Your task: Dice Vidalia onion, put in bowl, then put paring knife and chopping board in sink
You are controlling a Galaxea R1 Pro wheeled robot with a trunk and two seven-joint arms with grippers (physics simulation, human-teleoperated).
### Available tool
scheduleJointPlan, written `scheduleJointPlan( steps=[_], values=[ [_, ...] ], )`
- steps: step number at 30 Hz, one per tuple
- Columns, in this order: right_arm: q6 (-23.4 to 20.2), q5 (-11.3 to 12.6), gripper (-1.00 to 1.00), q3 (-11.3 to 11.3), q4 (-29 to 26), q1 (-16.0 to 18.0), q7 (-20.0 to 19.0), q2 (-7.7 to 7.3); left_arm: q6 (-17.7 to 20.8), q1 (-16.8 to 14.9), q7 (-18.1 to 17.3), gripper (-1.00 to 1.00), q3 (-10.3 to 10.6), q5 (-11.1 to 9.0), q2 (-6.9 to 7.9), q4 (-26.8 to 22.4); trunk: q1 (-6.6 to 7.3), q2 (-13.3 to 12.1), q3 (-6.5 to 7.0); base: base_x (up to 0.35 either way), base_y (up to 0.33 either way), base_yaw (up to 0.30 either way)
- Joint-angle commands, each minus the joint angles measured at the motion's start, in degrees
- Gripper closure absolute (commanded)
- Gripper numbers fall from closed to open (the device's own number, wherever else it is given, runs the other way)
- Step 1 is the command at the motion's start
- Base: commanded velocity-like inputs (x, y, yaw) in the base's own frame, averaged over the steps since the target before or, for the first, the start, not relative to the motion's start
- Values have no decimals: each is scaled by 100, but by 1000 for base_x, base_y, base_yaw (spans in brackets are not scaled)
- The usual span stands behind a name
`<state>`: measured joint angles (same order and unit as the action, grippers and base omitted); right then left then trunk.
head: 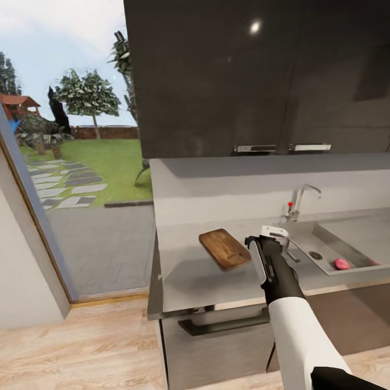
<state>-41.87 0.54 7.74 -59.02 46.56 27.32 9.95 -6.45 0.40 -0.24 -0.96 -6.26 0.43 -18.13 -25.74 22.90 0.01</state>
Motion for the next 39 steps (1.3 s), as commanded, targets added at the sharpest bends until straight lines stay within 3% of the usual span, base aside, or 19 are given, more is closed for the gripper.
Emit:
scheduleJointPlan(
  steps=[1, 13, 22, 29, 39],
  values=[
    [-23, 7, -100, 8, -4, 2, 17, 5, -6, 4, -3, -100, 8, -60, 1, -7, -4, 2, -1, 196, 119, 0],
    [-20, 9, -100, 0, 49, 0, 19, 5, -5, 4, -3, -100, 1, -67, 7, -7, -4, 2, -1, 262, 136, 0],
    [6, 16, -100, 4, 470, 2, 11, 5, -5, 4, -3, -100, -1, -69, 9, 1, -4, 2, -1, 233, 130, 0],
    [279, 10, -100, 52, 684, -2, 17, 5, -5, 4, -3, -100, -1, -69, 5, 2, -4, 2, -1, 38, 12, 0],
    [368, -3, -100, 675, 708, 1, 17, 5, -3, 4, -3, -100, -1, -69, 1, 6, -4, 2, -1, 3, 1, 0]
  ],
)
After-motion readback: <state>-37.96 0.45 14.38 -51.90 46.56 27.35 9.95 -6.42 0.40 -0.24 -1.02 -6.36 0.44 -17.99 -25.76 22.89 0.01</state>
